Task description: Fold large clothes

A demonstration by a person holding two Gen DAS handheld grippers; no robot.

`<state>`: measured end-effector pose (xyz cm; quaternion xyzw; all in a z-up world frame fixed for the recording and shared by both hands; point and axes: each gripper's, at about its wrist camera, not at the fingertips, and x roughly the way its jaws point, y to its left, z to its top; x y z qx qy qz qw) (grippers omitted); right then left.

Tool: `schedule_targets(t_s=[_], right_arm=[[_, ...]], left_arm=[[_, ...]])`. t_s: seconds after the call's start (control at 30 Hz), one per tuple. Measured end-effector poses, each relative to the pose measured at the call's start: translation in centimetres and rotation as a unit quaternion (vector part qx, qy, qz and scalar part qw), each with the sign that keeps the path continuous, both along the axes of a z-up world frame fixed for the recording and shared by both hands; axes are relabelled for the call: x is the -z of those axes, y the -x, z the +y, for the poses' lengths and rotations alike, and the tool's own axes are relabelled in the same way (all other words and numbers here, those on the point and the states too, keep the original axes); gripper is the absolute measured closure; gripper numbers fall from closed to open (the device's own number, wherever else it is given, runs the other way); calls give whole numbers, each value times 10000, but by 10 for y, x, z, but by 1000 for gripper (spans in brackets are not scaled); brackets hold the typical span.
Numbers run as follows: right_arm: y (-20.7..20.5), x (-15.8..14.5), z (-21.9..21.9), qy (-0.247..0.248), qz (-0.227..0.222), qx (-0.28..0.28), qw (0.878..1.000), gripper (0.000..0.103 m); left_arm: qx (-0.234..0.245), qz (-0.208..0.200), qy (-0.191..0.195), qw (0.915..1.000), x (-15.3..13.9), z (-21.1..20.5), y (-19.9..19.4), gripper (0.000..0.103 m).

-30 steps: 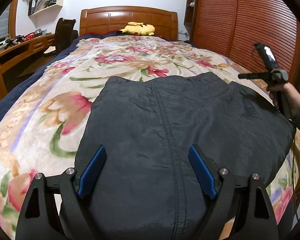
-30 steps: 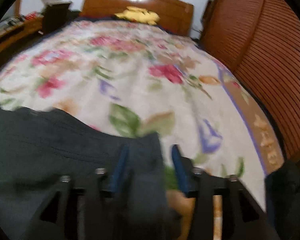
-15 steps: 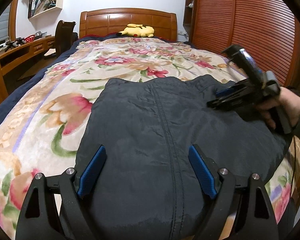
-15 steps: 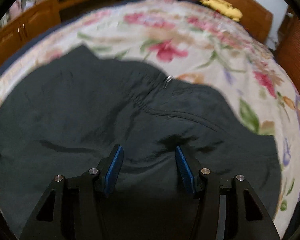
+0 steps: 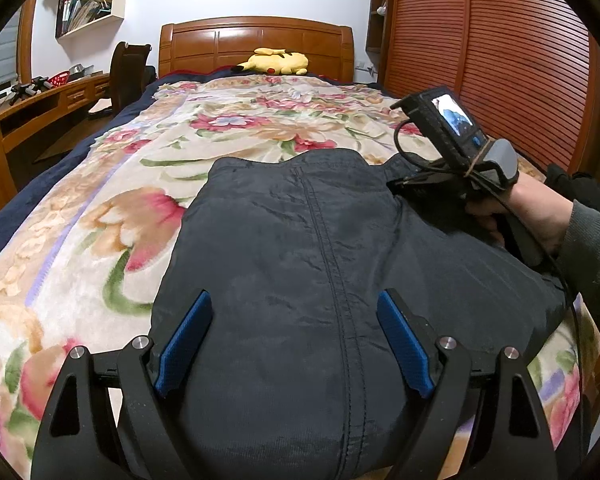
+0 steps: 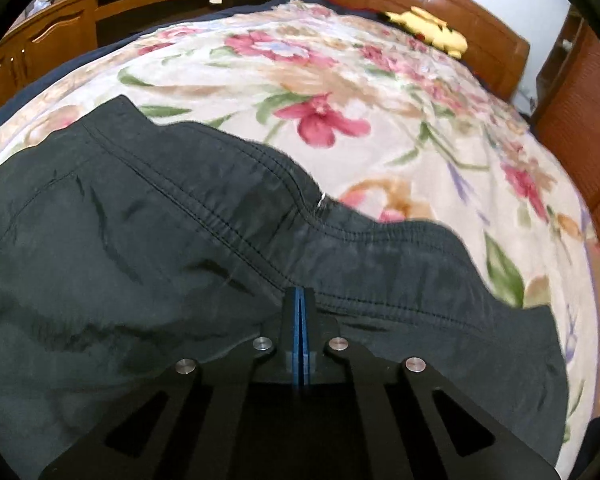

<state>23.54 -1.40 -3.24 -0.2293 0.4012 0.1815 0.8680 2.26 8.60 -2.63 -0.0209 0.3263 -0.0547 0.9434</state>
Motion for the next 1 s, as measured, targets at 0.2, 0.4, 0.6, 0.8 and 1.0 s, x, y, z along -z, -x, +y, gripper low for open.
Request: schedule_targets(t_s=[0.2,0.4,0.6,0.8,1.0], right_arm=[[8,-10,-2,-128,-142,-43,9998,103],[29,-42,-26,-759,-419,153,9961,101],[65,-56,-38,-1053,-293,-42,9940,46],[121,-51,-56,-952,-247,-343,9946,46],[144,-42,-77,-905,-173,-285,9953,47]], left_arm=[[12,-17,-106,9999,1,-4,1,17],[14,-19,-88,10000,0,-3,0,17],[20,-24,-82,10000,0,-4,1,17],[16,-3,-44,10000,0,-2,1,17],[-8,14,-54,10000,1,-2,-1,17]])
